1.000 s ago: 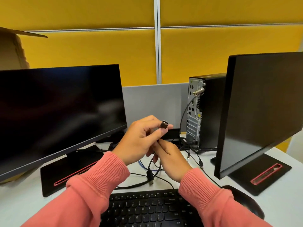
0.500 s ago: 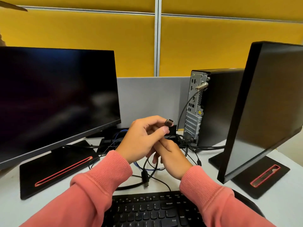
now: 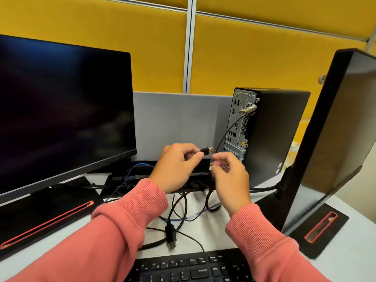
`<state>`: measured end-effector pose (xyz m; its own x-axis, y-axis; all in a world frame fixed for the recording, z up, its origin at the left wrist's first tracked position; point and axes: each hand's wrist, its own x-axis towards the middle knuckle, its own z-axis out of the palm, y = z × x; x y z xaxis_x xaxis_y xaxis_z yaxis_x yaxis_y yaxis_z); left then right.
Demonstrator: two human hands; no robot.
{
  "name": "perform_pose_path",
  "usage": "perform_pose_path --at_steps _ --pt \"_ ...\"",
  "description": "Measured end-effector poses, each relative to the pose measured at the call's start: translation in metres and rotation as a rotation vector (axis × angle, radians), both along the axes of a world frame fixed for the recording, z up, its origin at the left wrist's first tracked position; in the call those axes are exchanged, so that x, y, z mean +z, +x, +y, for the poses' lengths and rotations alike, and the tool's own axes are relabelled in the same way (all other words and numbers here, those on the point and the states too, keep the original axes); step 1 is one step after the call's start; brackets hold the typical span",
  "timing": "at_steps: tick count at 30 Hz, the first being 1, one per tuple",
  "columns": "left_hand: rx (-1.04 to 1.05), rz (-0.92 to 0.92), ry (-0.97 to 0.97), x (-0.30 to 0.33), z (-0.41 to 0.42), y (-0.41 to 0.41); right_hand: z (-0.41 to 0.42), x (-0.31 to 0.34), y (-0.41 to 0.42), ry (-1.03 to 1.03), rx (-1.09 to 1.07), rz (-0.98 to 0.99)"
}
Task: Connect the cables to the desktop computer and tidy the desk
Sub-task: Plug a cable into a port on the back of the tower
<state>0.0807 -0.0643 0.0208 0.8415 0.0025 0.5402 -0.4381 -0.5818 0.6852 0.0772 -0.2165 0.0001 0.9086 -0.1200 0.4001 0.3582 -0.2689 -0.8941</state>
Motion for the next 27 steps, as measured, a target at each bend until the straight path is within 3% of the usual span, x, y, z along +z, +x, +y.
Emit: perform_pose_path --at_steps 4,10,13,18,27 --pt "0.021 0.072 0.039 -0.008 -0.017 0.032 0.002 0.003 0.015 0.258 -0.261 -0.111" --pt "0.089 0.091 0.051 -0.010 -0.048 0.079 0.015 0.037 0.050 0.419 -0.556 -0.394" --pt "0.138 0.063 0.110 -0.013 -0.060 0.091 0.011 0.060 0.066 0.339 -0.662 -0.474" --pt "0.246 -0.043 0.242 -0.020 -0.066 0.105 0.003 0.083 0.097 0.184 -0.704 -0.411" --pt "0.212 -0.124 0.168 -0.030 -0.064 0.112 -0.015 0.078 0.096 -0.047 -0.650 -0.432"
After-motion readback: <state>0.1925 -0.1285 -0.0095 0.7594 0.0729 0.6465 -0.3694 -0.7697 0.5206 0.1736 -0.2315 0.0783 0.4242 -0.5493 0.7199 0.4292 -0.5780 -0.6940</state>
